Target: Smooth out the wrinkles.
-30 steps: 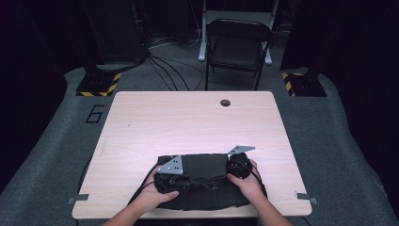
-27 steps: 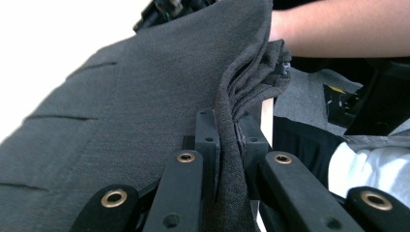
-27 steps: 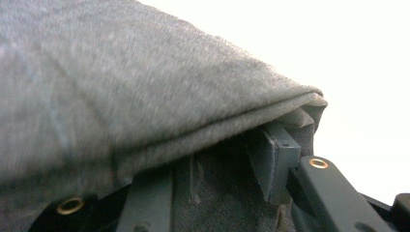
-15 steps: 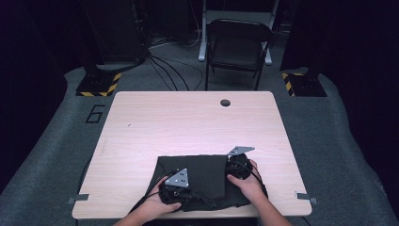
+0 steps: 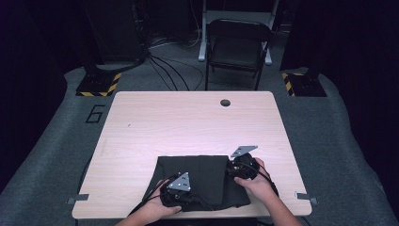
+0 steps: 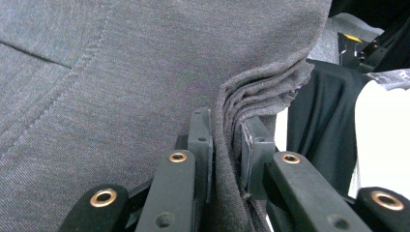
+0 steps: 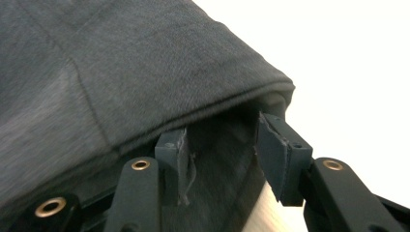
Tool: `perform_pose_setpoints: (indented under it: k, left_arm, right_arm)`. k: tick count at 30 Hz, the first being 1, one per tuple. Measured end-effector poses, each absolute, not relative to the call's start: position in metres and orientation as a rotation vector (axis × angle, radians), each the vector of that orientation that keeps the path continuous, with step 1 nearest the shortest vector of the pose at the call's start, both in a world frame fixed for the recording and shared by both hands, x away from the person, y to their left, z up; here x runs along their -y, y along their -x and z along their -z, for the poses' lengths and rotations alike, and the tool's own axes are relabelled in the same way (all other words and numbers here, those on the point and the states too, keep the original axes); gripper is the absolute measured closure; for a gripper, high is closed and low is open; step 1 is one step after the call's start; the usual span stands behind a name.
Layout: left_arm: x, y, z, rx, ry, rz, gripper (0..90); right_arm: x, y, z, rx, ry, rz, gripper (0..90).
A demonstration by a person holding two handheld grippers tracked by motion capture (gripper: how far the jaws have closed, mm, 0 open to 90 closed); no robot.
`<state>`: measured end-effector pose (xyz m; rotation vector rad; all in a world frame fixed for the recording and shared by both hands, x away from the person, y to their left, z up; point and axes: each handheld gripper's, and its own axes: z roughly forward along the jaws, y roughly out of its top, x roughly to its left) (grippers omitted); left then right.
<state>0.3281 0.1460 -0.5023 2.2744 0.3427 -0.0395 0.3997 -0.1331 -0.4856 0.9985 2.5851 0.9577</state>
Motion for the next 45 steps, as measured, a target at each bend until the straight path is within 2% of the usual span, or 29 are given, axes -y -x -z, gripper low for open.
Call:
perform_pose_setpoints:
  k: [8, 16, 23, 32, 38, 45]
  left_arm:
    - [-0.146, -0.327, 0.505, -0.365, -2.269, 0.048, 74.7]
    - [-0.147, -0.328, 0.510, -0.404, -2.246, 0.066, 74.0]
    - [-0.150, -0.328, 0.508, -0.411, -2.238, 0.097, 67.9]
    - [-0.150, -0.325, 0.502, -0.404, -2.251, 0.087, 65.0]
    - [-0.156, -0.323, 0.491, -0.419, -2.234, 0.091, 58.1]
    - [-0.186, -0.330, 0.457, -0.462, -2.082, 0.034, 52.1]
  right_arm:
    - [0.144, -0.386, 0.473, -2.541, -1.023, -0.989, 55.1]
    - [0.117, -0.370, 0.454, -2.533, -0.941, -1.118, 54.4]
    - [0.091, -0.362, 0.474, -2.601, -0.873, -1.154, 52.8]
    - [0.094, -0.362, 0.488, -2.635, -0.881, -1.172, 52.3]
    - [0.092, -0.362, 0.496, -2.635, -0.855, -1.143, 52.1]
    - [0.094, -0.362, 0.500, -2.625, -0.886, -1.178, 52.1]
